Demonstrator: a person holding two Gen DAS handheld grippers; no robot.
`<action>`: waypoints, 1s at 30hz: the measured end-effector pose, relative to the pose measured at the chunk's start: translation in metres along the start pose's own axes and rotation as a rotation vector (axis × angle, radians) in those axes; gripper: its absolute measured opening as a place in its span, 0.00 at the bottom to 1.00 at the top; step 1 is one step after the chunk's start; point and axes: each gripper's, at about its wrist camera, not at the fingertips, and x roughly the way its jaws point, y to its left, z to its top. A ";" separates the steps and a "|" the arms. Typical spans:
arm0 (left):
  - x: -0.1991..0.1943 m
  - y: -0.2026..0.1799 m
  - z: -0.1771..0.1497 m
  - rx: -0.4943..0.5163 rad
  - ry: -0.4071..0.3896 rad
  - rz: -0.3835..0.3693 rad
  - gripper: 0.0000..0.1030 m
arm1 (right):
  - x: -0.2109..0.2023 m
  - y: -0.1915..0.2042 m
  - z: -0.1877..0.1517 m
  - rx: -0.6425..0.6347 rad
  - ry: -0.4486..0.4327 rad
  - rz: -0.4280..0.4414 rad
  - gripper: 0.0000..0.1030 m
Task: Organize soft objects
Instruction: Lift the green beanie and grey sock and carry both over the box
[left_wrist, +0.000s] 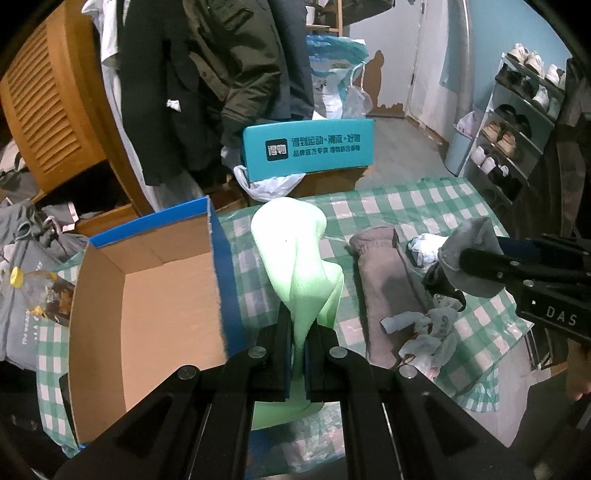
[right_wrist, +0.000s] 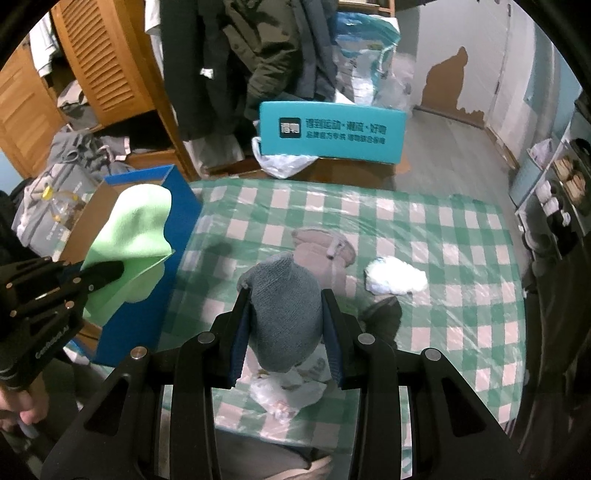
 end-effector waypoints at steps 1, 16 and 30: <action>-0.002 0.002 -0.001 -0.003 -0.001 0.001 0.05 | 0.000 0.002 0.001 -0.003 0.000 0.002 0.34; -0.023 0.033 -0.011 -0.048 -0.035 0.014 0.05 | 0.000 0.048 0.016 -0.072 -0.016 0.045 0.34; -0.033 0.070 -0.020 -0.116 -0.047 0.029 0.05 | 0.007 0.106 0.030 -0.154 -0.019 0.089 0.34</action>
